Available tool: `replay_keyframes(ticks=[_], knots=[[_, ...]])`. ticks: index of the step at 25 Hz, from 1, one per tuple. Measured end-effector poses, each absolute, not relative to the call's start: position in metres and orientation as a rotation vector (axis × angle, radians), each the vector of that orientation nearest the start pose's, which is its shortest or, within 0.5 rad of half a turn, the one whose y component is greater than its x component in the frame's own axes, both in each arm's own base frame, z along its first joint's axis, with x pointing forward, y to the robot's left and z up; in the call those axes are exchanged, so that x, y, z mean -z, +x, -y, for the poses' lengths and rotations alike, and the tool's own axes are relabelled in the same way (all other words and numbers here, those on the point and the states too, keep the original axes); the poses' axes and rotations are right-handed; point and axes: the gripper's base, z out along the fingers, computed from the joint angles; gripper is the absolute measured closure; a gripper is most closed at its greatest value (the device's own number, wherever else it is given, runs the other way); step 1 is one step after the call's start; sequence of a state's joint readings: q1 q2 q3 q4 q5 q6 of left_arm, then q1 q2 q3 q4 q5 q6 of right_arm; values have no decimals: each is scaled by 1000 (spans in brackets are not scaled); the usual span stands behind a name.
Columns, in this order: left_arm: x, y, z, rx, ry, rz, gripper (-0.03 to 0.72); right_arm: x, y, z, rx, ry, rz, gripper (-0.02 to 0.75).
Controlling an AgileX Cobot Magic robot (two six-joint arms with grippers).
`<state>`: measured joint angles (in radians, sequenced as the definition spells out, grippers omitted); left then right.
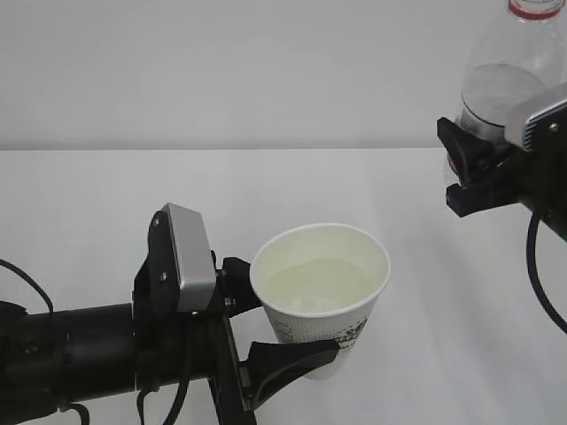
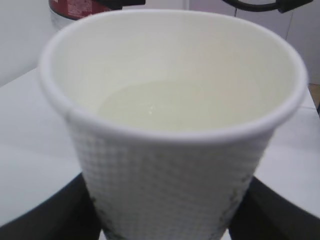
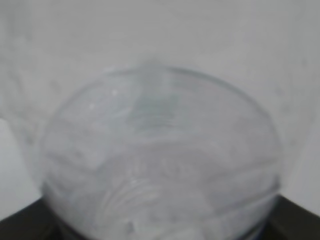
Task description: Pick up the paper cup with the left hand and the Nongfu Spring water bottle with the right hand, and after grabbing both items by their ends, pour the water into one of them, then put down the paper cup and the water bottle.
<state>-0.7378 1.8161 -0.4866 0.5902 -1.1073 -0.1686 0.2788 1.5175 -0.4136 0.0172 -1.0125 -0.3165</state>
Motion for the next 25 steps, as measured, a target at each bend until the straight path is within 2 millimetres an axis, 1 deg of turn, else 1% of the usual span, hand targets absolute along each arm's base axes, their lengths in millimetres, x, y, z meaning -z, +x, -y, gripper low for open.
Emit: replay_keyframes(ticks=[3, 10, 25], knots=[[-139, 180, 225, 900, 1106, -1483, 196, -197, 255, -68, 45, -408, -1552, 242], [-139, 181, 225, 899, 1105, -1486, 196, -191, 257, -66, 34, -349, -1580, 242], [-139, 181, 225, 897, 1098, -1489, 196, -189, 258, -58, 8, -191, -1618, 242]])
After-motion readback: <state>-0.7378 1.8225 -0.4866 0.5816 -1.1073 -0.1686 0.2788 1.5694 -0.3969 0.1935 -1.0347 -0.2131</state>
